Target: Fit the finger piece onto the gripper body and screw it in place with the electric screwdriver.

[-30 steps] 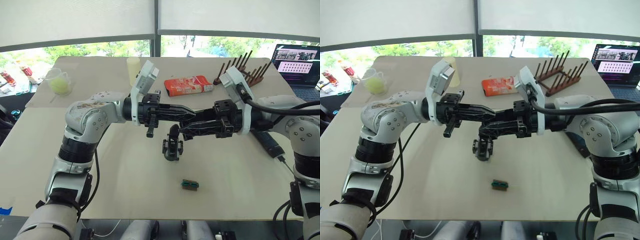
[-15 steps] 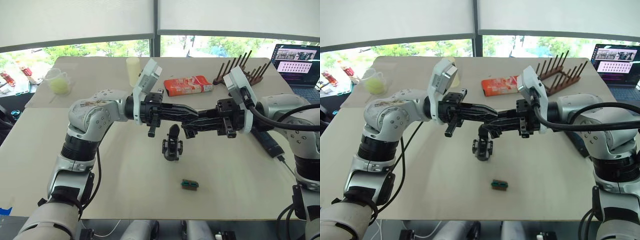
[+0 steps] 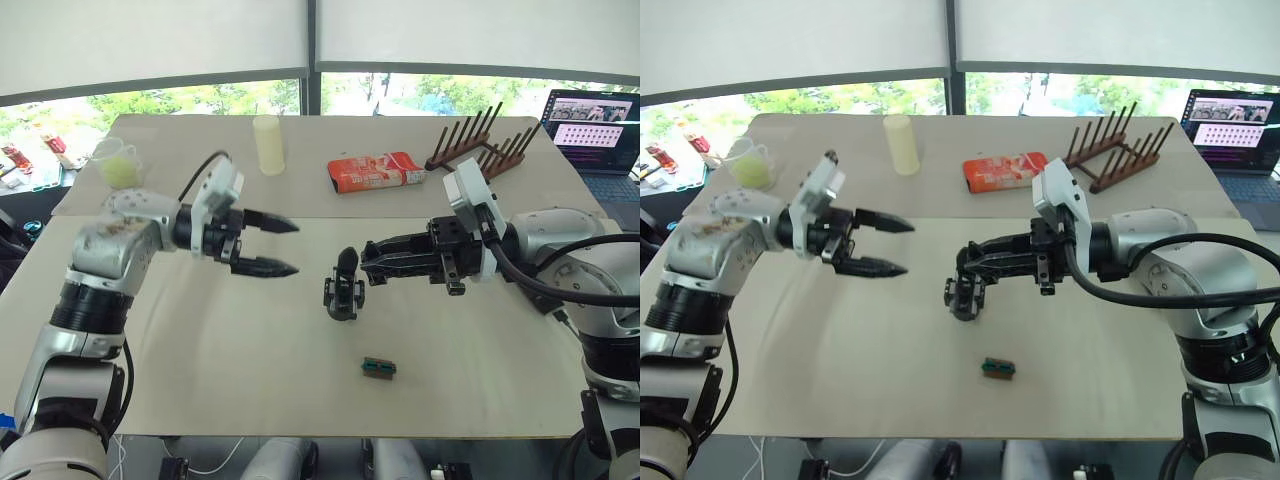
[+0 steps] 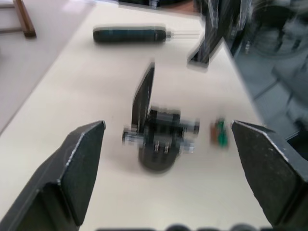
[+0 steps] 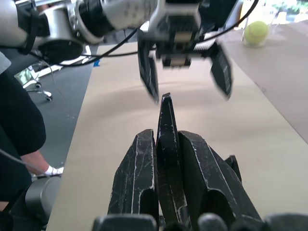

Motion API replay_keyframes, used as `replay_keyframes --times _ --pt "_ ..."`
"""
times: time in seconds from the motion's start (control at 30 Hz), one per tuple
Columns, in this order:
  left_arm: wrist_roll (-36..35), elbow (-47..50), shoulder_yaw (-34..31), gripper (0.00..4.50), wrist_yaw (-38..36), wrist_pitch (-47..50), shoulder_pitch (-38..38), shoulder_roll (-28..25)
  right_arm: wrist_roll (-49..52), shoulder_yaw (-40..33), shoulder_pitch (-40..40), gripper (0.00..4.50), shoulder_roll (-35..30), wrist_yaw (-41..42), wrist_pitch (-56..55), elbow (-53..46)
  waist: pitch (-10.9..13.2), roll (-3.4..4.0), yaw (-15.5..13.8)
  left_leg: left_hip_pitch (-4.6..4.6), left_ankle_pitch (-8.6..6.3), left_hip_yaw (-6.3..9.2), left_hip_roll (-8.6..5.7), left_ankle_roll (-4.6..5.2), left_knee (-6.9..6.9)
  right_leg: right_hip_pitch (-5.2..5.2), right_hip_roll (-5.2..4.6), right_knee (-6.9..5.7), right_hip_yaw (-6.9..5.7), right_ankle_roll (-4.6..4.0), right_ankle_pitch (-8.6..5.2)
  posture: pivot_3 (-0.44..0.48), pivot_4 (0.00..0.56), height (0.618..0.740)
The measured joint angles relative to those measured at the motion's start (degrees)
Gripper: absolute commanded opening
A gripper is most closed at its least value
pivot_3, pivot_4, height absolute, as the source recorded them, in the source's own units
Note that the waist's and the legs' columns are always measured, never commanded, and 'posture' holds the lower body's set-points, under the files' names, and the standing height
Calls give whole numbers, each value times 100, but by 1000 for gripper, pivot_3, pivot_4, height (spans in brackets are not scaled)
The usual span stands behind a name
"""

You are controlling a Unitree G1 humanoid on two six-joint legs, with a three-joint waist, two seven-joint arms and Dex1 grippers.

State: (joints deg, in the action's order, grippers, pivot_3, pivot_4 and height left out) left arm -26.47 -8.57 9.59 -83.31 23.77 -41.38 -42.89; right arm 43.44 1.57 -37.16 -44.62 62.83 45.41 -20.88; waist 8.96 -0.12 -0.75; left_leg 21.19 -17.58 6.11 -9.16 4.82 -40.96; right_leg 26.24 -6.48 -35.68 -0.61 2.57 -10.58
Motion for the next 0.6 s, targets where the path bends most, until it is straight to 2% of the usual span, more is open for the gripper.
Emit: replay_keyframes --times 0.1,0.17,0.27,0.6 --pt "576 -320 185 4500 176 -942 458 411 17 -43 141 317 52 -120 -8 -42 1 -2 -26 4 1 1 -2 3 -1 0 1 1 -5 0 0 0 150 740" --pt "913 -621 309 4500 555 -1412 512 880 62 -54 218 317 111 -178 -7 -108 2 -4 -73 8 2 1 -3 5 -6 0 -3 5 -6 0 0 0 150 740" --pt "1256 -1009 457 4500 755 -1958 510 1300 105 -83 294 317 118 -221 3 -225 2 -5 -64 10 2 0 -1 6 -7 2 -8 2 -1 -1 1 0 150 740" --pt "1632 -1695 724 4500 841 -2345 511 2083 292 -158 422 317 90 -426 80 -386 1 -6 -7 9 3 0 4 7 -11 4 -8 -9 4 -2 2 0 150 740"
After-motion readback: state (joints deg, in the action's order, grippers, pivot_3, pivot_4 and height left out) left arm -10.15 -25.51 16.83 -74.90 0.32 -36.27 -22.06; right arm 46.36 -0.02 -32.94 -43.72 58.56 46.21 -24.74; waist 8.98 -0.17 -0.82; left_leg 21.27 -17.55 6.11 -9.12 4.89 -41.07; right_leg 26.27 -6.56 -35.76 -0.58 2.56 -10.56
